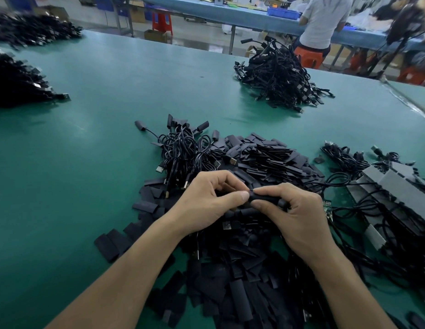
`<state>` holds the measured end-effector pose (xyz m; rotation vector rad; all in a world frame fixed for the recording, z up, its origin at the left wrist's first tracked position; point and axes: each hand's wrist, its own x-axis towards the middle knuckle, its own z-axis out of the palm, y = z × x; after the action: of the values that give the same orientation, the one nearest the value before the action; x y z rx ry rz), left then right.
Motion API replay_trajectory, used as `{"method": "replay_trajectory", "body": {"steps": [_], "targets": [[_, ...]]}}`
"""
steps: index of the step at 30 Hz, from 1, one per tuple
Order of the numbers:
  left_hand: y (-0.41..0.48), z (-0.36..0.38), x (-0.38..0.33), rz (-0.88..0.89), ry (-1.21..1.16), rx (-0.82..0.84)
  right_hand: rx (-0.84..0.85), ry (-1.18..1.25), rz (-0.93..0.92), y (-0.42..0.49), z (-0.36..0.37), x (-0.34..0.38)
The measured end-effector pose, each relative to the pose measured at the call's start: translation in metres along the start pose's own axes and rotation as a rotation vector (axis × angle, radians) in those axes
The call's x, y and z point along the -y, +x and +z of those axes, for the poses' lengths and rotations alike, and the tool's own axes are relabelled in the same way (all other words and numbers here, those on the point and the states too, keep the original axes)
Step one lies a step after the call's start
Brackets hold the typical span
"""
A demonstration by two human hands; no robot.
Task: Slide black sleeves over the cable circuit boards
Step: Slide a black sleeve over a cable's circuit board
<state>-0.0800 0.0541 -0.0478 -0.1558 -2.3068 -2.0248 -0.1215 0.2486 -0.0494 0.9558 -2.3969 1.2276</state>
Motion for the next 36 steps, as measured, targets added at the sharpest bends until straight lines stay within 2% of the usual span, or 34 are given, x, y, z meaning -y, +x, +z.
{"method": "replay_trajectory", "body": {"steps": [5,9,23,36], "targets": [[0.001,-0.0011,0.0012,-0.106,0.018,-0.022,-0.064,-0.026,-0.046,-0.0007,0.0019,0.0029],[0.001,-0.0026,0.0003,-0.111,0.026,0.019,-0.097,-0.017,-0.06,-0.0005,0.0016,0.0038],[0.0004,-0.004,-0.0014,-0.114,0.004,0.057,-0.071,-0.083,-0.043,-0.002,0.0,-0.0002],[0.0,-0.0059,-0.0015,-0.143,-0.015,0.073,-0.015,-0.128,-0.126,-0.0024,0.0027,-0.0044]]}}
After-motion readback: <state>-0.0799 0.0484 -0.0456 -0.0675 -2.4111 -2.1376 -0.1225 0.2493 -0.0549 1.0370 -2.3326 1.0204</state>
